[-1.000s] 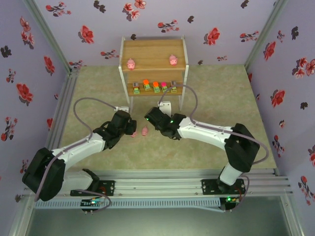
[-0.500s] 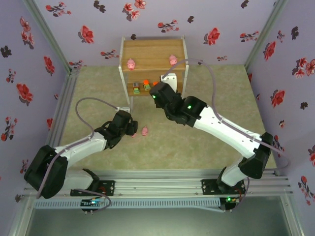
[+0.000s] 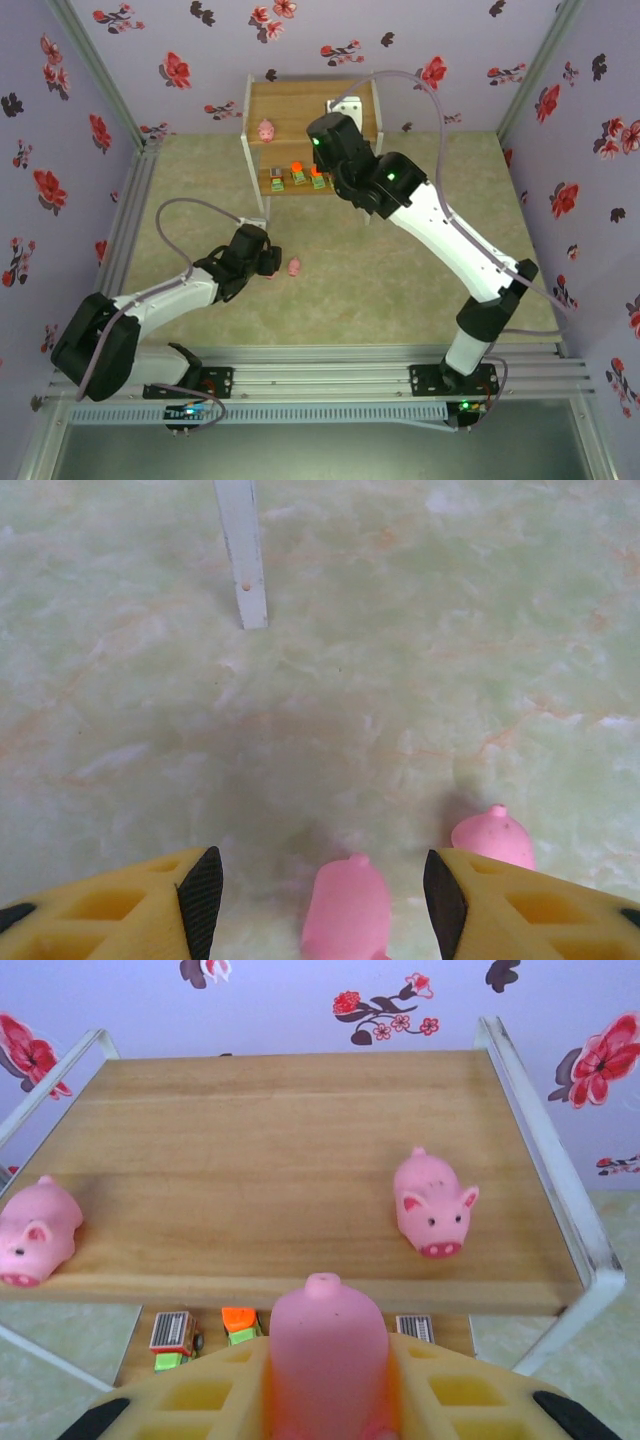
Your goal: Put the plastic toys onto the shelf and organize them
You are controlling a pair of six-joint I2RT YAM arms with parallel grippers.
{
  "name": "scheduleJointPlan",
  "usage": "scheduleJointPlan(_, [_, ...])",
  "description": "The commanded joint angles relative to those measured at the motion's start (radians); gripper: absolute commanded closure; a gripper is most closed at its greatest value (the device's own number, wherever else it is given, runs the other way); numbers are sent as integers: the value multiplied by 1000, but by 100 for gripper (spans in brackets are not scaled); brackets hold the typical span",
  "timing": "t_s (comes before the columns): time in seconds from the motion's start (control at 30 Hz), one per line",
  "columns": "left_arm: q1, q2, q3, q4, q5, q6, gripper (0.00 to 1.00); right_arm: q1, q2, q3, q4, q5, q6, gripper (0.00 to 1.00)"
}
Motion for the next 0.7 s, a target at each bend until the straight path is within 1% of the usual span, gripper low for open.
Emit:
scheduleJointPlan(0.0, [7,21,33,27,20,9,40,-19,54,107,-50,-3,-51,95])
scheduleJointPlan(0.23, [7,25,34,26,21,12,40,-71,176,270,-83,-37,-77,95])
scheduleJointPlan(0.43, [8,31,35,27,22,12,40,-101,255,368,-104,-66,-85,94])
scheduleJointPlan(0.53, [7,33,37,26,21,13,40,-109,289,402,-119,-72,-83,93])
scheduleJointPlan(0.67, [7,30,38,23,21,14,40,-116,306,403,-125,-73,-75,93])
